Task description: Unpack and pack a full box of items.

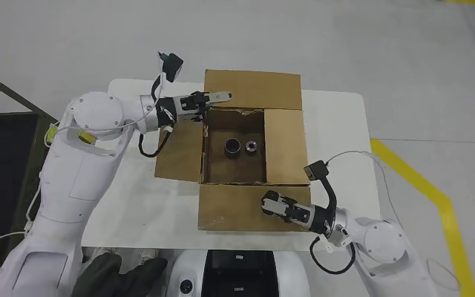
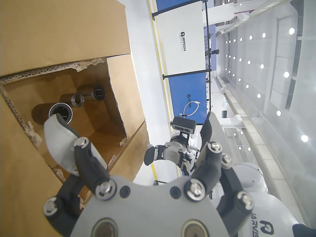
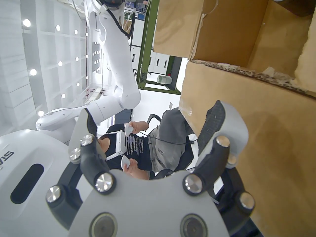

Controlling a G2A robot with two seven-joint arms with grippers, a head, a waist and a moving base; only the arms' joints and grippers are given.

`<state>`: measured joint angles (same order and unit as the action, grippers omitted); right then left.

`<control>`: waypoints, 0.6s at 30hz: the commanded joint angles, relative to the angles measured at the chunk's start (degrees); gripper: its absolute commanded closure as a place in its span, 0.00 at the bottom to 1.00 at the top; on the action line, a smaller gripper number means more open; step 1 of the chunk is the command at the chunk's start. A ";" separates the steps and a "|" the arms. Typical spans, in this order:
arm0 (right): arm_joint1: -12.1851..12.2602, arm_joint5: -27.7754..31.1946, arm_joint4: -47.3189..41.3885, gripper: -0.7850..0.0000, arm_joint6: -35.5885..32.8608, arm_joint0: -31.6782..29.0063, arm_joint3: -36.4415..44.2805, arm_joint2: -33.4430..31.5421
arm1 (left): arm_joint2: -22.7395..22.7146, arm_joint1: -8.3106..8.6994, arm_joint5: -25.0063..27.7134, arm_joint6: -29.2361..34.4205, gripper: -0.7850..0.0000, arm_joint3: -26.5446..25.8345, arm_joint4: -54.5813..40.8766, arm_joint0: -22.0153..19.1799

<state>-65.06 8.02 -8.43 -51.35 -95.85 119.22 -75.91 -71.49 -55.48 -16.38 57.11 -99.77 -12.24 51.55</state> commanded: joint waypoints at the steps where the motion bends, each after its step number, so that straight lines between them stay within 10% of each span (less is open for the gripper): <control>1: 0.08 0.29 -0.44 0.00 0.00 -0.10 -0.19 0.15 | 3.11 -0.60 -1.65 -0.93 0.00 0.44 -0.53 -2.05; 18: 1.16 3.04 -2.39 0.00 -1.83 -2.58 -0.40 -1.70 | 19.01 -4.79 -1.03 -2.45 0.00 10.65 -1.92 -10.97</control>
<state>-63.93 11.01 -10.70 -53.11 -98.41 118.88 -77.61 -52.93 -60.10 -17.80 54.78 -89.67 -13.90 40.77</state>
